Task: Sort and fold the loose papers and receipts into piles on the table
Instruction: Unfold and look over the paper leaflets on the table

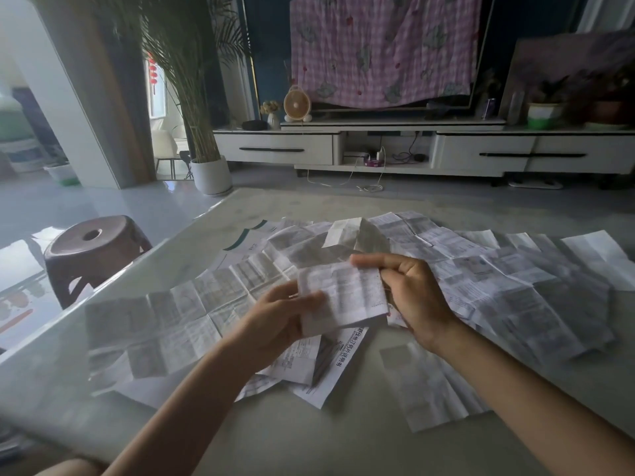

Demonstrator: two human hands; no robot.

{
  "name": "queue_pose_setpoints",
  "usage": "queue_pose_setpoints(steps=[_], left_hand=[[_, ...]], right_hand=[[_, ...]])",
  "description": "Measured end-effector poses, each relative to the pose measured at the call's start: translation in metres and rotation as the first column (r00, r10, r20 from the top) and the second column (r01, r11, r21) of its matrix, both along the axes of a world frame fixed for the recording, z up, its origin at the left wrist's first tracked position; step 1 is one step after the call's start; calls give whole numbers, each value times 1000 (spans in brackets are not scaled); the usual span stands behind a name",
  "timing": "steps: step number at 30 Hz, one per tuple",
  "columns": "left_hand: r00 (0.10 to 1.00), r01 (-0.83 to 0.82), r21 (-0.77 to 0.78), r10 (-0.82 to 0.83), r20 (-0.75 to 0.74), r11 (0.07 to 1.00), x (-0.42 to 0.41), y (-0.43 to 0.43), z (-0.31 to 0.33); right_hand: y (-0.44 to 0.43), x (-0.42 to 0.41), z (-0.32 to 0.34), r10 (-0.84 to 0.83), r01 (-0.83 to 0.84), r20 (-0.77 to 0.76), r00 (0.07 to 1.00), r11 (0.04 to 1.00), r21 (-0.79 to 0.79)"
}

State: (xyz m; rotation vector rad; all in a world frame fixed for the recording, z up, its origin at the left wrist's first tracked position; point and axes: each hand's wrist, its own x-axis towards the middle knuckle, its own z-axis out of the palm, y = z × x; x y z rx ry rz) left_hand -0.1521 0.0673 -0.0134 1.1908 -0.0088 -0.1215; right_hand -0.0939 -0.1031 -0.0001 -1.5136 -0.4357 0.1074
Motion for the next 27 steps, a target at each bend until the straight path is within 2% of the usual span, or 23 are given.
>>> queue_pose_setpoints(steps=[2, 3, 5, 7, 10, 12, 15, 16, 17, 19, 20, 22, 23, 24, 25, 26, 27], left_hand=[[997, -74, 1, 74, 31, 997, 1, 1, -3], [994, -100, 14, 99, 49, 995, 1, 2, -4], [987, -139, 51, 134, 86, 989, 0, 0, -5], [980, -173, 104, 160, 120, 979, -1, -1, -7], [974, -184, 157, 159, 161, 970, -1, -1, -6], [970, -211, 191, 181, 165, 959, 0, 1, -6], [955, -253, 275, 194, 224, 928, 0, 7, -7], [956, -236, 299, 167, 239, 924, 0, 8, -5], [960, -218, 309, 146, 239, 926, 0, 7, -2], [965, -241, 260, 202, 166, 935, -2, 5, 4], [960, -276, 206, 263, 92, 939, -2, 5, 7], [921, -378, 138, 387, -46, 916, -1, 7, 12], [883, -453, 181, 467, -45, 873, 0, 11, 12], [836, -536, 283, 546, 51, 795, 1, 16, 11], [768, -634, 406, 598, 231, 658, 2, 20, 10], [672, -737, 478, 586, 453, 477, 2, 26, 8], [581, -813, 483, 512, 632, 326, 0, 33, 8]], right_hand=[[-1, -1, 5, 150, -125, -262, 953, 986, 108], [-3, -1, 7, 187, -169, -310, 932, 982, 84], [-6, 3, 2, 201, -231, -259, 945, 969, -92], [-5, 2, -2, 156, -183, -144, 977, 963, -197], [-2, 1, -8, 94, -103, -74, 993, 985, -136], [-1, 1, -11, 102, -108, -54, 993, 986, -124], [5, 0, -10, 91, -98, -194, 977, 995, -28], [10, 0, -10, 14, -23, -170, 985, 998, -50], [15, 0, -11, -98, 91, -52, 994, 989, -114], [30, -4, -13, -295, 347, 265, 918, 921, -179], [38, -8, -15, -324, 404, 373, 869, 901, -157], [54, -13, -18, -292, 397, 484, 824, 909, -126], [62, -15, -20, -276, 388, 523, 807, 914, -117], [70, -16, -21, -269, 389, 553, 788, 915, -110], [76, -16, -21, -269, 391, 561, 783, 914, -106], [84, -16, -19, -278, 392, 553, 785, 915, -98], [95, -17, -17, -284, 393, 532, 797, 914, -100]])
